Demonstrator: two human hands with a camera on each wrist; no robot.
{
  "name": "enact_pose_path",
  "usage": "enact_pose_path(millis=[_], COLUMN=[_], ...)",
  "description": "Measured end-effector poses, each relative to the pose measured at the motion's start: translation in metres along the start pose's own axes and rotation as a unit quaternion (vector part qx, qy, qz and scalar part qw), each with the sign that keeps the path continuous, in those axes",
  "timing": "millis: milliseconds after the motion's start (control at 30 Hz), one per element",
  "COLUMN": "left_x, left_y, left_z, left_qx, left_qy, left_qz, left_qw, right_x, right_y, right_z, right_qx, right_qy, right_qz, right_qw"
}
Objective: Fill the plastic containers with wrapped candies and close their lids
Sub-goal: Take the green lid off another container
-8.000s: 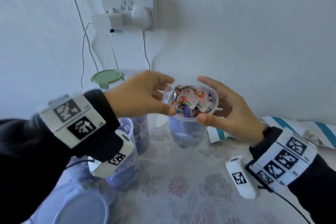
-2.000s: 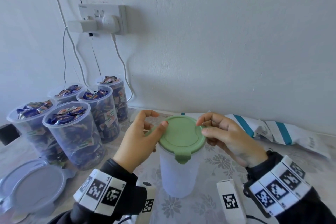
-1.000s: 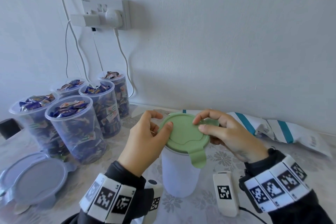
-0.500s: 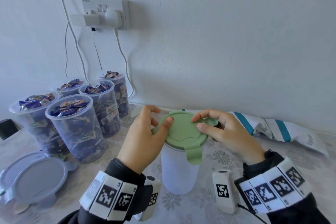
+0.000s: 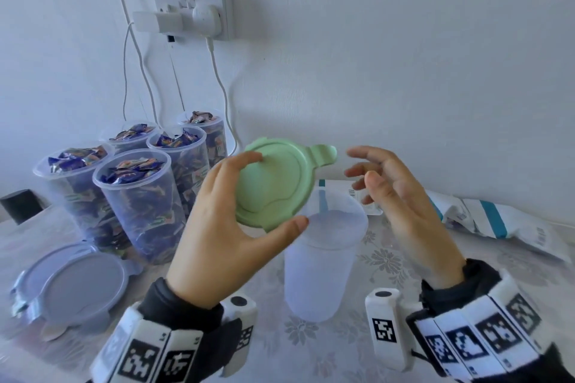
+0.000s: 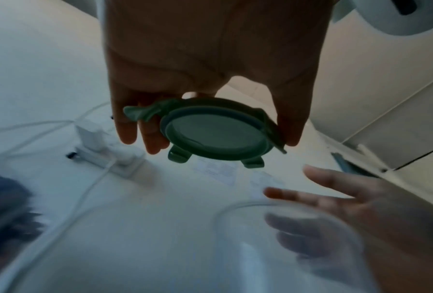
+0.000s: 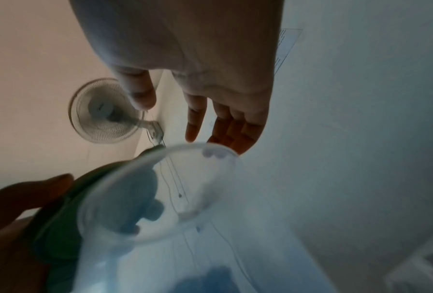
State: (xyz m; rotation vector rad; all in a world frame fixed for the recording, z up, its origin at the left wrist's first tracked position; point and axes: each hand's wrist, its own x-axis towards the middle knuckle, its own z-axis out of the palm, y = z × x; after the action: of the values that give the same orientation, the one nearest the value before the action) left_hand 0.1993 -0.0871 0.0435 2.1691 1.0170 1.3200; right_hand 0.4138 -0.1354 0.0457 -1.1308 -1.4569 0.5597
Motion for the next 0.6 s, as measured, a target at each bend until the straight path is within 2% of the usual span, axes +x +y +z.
enact_pose_path(millis=[133, 233, 300, 367, 400, 433, 500, 600], left_x=[-0.016, -0.029, -0.033, -0.034, -0.033, -0.031, -0.028, -0.022], left_y=[-0.036, -0.061, -0.072, -0.077, -0.077, -0.075, -0.07, -0.054], left_z=[-0.022, -0.029, -0.029, -0.027, -0.026, -0.024, -0.019, -0.009], left_qx=[0.077, 0.158, 0.221, 0.28, 0.293, 0.291, 0.242, 0.058], left_qy=[-0.018, -0.084, -0.166, -0.26, -0.288, -0.299, -0.282, -0.222], left_qz=[-0.099, -0.158, -0.2, -0.253, -0.273, -0.277, -0.242, -0.178], left_qw=[0.992, 0.971, 0.94, 0.889, 0.87, 0.866, 0.896, 0.957], right_x=[-0.013, -0.021, -0.024, -0.025, -0.025, -0.025, -0.025, -0.022], right_y=[0.022, 0.03, 0.033, 0.035, 0.035, 0.035, 0.037, 0.042], right_z=[0.004, 0.004, 0.003, 0.004, 0.004, 0.005, 0.005, 0.005], right_qx=[-0.021, 0.002, 0.01, 0.014, 0.016, 0.019, 0.027, 0.033], right_qy=[-0.05, -0.075, -0.085, -0.093, -0.097, -0.1, -0.1, -0.1], right_qz=[0.046, 0.064, 0.075, 0.08, 0.08, 0.081, 0.079, 0.077], right_qw=[0.997, 0.995, 0.993, 0.992, 0.992, 0.992, 0.991, 0.991])
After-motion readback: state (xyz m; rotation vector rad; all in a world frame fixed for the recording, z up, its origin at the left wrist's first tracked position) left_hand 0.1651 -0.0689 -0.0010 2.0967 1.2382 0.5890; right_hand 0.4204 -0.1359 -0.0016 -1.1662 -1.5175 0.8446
